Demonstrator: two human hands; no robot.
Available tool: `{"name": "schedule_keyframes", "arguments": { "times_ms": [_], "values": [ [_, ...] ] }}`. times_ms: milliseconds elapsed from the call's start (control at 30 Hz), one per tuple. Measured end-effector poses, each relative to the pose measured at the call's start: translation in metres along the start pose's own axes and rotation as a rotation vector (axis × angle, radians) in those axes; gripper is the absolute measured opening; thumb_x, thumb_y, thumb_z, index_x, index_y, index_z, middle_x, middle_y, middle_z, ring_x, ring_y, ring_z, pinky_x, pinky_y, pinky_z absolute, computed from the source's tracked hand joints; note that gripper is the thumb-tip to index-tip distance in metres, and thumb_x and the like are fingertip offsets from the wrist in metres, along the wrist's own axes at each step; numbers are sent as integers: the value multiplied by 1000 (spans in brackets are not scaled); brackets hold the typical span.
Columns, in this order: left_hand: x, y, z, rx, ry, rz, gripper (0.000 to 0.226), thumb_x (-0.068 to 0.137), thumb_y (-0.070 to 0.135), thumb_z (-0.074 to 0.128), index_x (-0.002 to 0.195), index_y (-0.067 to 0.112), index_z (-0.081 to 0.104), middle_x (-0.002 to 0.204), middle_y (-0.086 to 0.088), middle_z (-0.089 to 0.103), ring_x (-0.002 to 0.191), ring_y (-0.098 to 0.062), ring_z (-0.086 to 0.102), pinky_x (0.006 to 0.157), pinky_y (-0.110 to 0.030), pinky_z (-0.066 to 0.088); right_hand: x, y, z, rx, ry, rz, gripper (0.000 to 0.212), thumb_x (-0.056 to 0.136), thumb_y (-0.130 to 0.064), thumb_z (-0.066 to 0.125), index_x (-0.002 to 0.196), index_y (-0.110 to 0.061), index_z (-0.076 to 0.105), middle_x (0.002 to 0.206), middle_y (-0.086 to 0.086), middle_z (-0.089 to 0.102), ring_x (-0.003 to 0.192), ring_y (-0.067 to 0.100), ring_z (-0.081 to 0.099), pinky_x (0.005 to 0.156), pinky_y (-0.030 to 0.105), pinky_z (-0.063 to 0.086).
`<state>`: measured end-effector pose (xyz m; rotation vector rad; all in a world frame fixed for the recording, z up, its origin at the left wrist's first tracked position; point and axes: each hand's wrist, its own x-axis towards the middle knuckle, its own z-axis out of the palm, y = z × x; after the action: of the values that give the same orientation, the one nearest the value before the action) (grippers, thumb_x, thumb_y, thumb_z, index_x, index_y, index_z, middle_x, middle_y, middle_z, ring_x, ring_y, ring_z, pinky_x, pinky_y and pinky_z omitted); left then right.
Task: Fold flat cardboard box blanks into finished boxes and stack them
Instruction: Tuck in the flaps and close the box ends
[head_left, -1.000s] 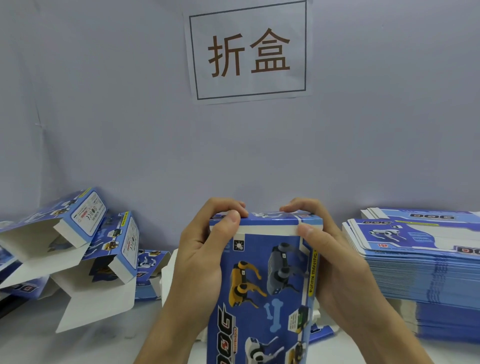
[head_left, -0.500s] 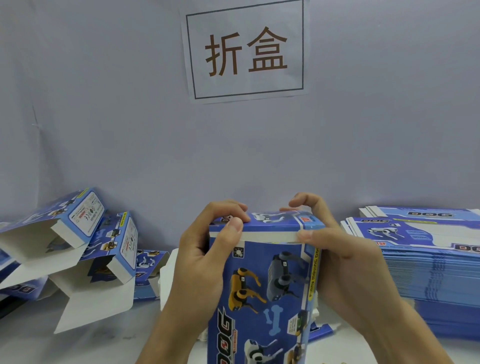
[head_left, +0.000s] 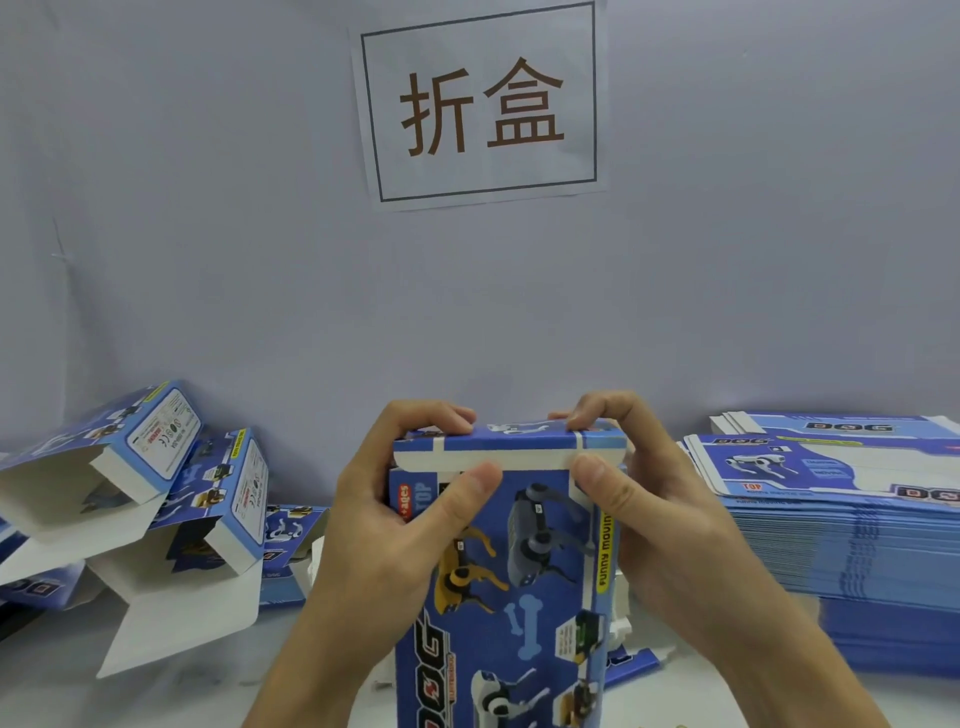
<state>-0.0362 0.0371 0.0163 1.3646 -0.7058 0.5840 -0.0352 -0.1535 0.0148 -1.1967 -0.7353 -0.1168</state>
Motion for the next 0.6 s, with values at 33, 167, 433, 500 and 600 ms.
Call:
{"name": "schedule_keyframes", "arguments": {
  "times_ms": [33, 167, 433, 500, 600],
  "values": [
    [0, -1, 0, 3, 0, -2, 23, 73, 35, 75, 93, 30, 64, 113, 7, 69, 98, -23, 73, 69, -32, 62, 0, 1, -1, -2, 12, 6, 25, 84, -37, 74, 102, -27, 60, 111, 7, 70, 107, 41, 69, 83, 55, 58],
    [-1, -2, 6, 122, 38, 47, 45, 74, 39, 77, 113, 33, 57, 120, 18, 62, 100, -8, 71, 70, -26, 61, 3, 4, 1, -2, 102, -5, 15, 90, -33, 60, 100, -23, 63, 111, 23, 65, 98, 40, 70, 78, 59, 55],
    [-2, -12, 22, 718, 126, 451, 34, 83, 45, 67, 109, 30, 53, 137, -5, 43, 124, -1, 44, 89, -4, 42, 8, 10, 2, -58, 295, -87, 17, 83, -35, 66, 96, -23, 65, 105, 25, 66, 98, 43, 69, 72, 49, 58],
    [-4, -12, 28, 727, 103, 445, 35, 82, 47, 68, 109, 30, 55, 143, -5, 41, 123, -1, 42, 89, 1, 39, 8, 10, 3, -17, 302, -81, 18, 82, -33, 68, 96, -22, 65, 104, 28, 65, 95, 46, 70, 72, 51, 61],
    [-5, -13, 28, 720, 91, 459, 33, 81, 44, 71, 105, 27, 56, 145, -8, 39, 124, 0, 40, 86, 3, 37, 8, 10, 2, -7, 292, -64, 17, 81, -31, 69, 94, -21, 65, 97, 19, 69, 92, 41, 72, 63, 43, 61]
  ]
}}
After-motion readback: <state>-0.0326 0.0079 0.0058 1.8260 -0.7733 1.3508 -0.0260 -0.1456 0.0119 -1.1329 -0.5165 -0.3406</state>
